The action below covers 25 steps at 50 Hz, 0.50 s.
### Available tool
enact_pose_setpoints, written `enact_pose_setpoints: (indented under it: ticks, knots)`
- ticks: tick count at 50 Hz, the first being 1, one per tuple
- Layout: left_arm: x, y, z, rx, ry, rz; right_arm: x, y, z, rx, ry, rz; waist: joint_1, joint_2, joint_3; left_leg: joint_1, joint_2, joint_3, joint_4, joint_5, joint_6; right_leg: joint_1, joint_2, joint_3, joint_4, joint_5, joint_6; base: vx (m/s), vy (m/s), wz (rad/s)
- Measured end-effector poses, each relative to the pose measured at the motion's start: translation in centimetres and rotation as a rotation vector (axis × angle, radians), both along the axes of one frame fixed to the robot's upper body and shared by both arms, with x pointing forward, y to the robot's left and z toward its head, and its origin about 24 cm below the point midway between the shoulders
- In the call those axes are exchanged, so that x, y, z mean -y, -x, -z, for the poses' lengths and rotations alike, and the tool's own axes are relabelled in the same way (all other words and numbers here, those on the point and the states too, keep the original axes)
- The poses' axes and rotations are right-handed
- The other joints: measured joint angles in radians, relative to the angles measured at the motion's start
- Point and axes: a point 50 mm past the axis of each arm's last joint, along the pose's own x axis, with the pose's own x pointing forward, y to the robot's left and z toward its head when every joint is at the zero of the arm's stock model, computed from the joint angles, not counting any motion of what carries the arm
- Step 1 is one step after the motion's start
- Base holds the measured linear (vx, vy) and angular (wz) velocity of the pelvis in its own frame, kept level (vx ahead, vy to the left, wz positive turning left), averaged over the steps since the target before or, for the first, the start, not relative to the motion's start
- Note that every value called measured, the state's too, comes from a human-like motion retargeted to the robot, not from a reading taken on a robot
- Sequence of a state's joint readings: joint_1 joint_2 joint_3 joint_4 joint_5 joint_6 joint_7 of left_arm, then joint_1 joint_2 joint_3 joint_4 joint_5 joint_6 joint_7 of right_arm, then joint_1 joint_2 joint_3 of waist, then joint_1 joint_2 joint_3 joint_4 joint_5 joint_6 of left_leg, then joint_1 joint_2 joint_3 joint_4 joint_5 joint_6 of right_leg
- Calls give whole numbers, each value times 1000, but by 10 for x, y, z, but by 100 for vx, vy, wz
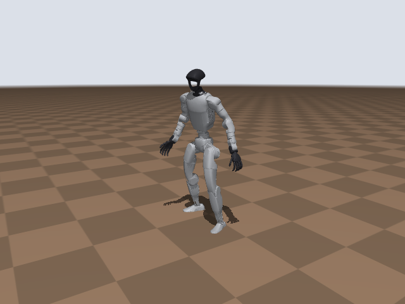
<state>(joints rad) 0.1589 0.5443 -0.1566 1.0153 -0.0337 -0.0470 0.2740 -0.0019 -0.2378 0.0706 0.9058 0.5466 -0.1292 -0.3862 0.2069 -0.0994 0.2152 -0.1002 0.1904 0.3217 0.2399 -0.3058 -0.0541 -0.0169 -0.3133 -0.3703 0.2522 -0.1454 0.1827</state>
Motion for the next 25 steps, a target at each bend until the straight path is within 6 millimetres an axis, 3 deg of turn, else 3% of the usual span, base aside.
enact_pose_setpoints:
  ticks: [3, 5, 9, 12, 15, 18, 20, 25]
  knots:
    - [-1, 17, 6, -69, 23, -34, 2, -13, -4, 22, -10, -39, 64, -28, -29, 18, -37, 47, -12, -9, -10, 34, -29, -190, -44, 0, -61, 5, 39, -90]
    - [0, 24, 8, -82, 41, -72, 4, -25, -8, 17, 7, -74, 112, -46, -31, 41, -65, 83, -19, -8, 1, 43, -48, -226, -86, 34, -85, 4, 39, -103]
    - [15, 31, 17, -89, 108, -92, 11, -46, -19, 27, 52, -125, 159, -43, -18, 79, -104, 126, 1, -28, 24, 25, -99, -129, -57, 124, -90, 2, 45, -60]
    - [34, 26, 24, -113, 213, -9, 24, -61, -34, 77, 89, -132, 161, 14, 2, 93, -98, 128, 54, -62, 24, -3, -127, -125, 50, 177, -133, -4, 52, -9]
    - [54, 5, 28, -140, 333, 138, 37, -76, -51, 144, 125, -132, 149, 88, 40, 94, -82, 109, 133, -101, 28, -68, -123, -113, 217, 125, -159, -7, 50, 27]
    - [63, -22, 25, -147, 366, 270, 35, -94, -62, 168, 152, -193, 118, 118, 109, 112, -101, 92, 204, -135, 16, -150, -21, 46, 285, 8, -41, -8, 44, 33]
    - [60, -46, 18, -135, 335, 341, 27, -110, -70, 172, 176, -290, 112, 122, 159, 130, -123, 109, 227, -147, 8, -198, 17, 26, 279, -17, -10, -13, 44, -27]
    - [36, -125, -28, -90, 177, 543, 3, -136, -86, 209, 160, -579, 1, 103, 264, 138, -237, 84, 178, -111, 1, -270, 156, -146, 93, -34, -79, -22, 46, 50]
